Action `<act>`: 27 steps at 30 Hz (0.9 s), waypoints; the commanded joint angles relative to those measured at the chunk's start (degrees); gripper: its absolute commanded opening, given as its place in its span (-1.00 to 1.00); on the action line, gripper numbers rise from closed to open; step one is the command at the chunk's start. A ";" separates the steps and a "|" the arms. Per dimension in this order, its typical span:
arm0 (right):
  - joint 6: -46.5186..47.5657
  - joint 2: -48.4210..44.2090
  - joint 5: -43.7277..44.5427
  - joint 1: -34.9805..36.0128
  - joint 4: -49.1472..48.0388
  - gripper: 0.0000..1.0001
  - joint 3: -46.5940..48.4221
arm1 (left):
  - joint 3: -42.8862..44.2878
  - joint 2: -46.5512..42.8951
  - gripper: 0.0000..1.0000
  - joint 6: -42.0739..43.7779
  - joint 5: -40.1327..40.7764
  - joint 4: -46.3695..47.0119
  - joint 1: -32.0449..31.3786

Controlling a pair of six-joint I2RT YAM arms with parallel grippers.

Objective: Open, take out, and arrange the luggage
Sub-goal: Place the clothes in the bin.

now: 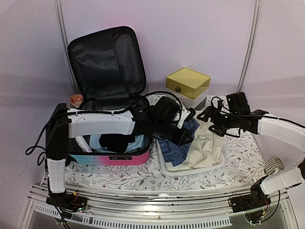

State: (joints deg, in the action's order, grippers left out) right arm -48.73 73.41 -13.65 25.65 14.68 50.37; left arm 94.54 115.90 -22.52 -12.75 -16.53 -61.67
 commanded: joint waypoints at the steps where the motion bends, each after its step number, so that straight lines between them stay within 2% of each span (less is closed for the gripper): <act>1: 4.74 -1.46 0.37 -1.71 4.05 0.85 -0.46 | 4.32 4.12 -1.00 0.46 0.06 2.61 -2.21; 8: 8.12 -1.26 -1.56 -3.72 6.06 0.70 -0.63 | 9.29 8.49 -1.00 1.51 -0.47 0.80 -3.66; 20: 9.95 -1.33 -2.37 -3.85 6.07 0.67 0.14 | 10.67 10.86 -0.99 -0.02 1.86 0.46 -4.66; 22: 10.10 -1.62 -2.14 -3.92 6.22 0.67 0.19 | 10.30 10.55 -0.85 -0.06 1.96 0.64 -4.78; 27: 10.60 -2.98 -1.80 -3.94 6.46 0.70 0.68 | 8.30 7.53 -0.03 0.07 3.41 1.20 -5.14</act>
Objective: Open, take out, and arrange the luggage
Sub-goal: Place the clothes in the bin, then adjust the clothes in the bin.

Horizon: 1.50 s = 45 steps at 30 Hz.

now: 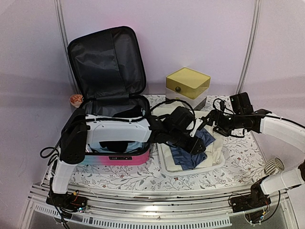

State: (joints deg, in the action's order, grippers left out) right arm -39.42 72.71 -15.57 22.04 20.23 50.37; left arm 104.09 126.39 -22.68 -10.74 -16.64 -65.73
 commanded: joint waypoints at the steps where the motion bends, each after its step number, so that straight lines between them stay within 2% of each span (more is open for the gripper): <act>1: 1.48 -2.53 0.00 -0.26 0.87 0.70 0.82 | -2.05 -4.05 0.07 0.26 1.90 1.62 -1.12; 8: 3.36 -5.44 -3.59 -0.33 -1.40 0.70 1.41 | -7.10 -12.56 0.74 1.19 5.60 1.64 -1.14; 15: 4.04 -6.75 -11.08 -0.25 -7.20 0.62 -0.29 | -12.59 -22.75 0.91 2.54 13.61 -2.14 -0.47; 22: 1.57 -6.74 -16.06 2.21 -17.30 0.45 -1.98 | -20.78 -33.25 0.97 2.16 17.29 -5.77 4.69; 25: 0.66 -4.82 -16.20 5.71 -21.23 0.25 -1.28 | -25.20 -38.15 0.97 1.83 17.78 -6.38 8.22; 26: 0.26 -3.85 -16.23 6.94 -22.62 0.14 -0.94 | -26.72 -39.88 0.97 1.62 17.32 -6.32 9.63; 28: -0.69 -1.49 -16.29 9.24 -25.77 -0.40 -0.22 | -29.46 -42.76 0.97 1.21 16.08 -6.36 12.98; 29: -1.34 -0.12 -16.18 10.31 -27.21 -0.77 0.23 | -30.57 -43.99 0.97 1.05 15.47 -6.68 14.33; 30: -1.78 1.43 -16.04 11.40 -28.24 -0.92 0.88 | -31.40 -45.21 0.97 0.86 15.06 -7.18 15.59; 36: -4.79 10.29 -15.63 16.10 -35.48 -0.96 3.54 | -34.64 -48.96 0.97 1.10 16.37 -10.57 20.23; 40: -7.74 16.12 -16.95 16.20 -43.71 -0.96 2.28 | -36.93 -51.18 0.97 0.74 16.63 -11.51 22.98; 45: -8.82 23.35 -16.12 15.69 -47.07 -0.96 3.03 | -39.97 -52.16 0.97 0.67 16.59 -12.19 26.54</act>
State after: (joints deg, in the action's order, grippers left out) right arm -46.35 91.26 -32.03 38.20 -20.60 52.27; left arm 66.26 75.24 -21.65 5.48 -27.14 -42.04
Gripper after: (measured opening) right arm 0.020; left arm 0.984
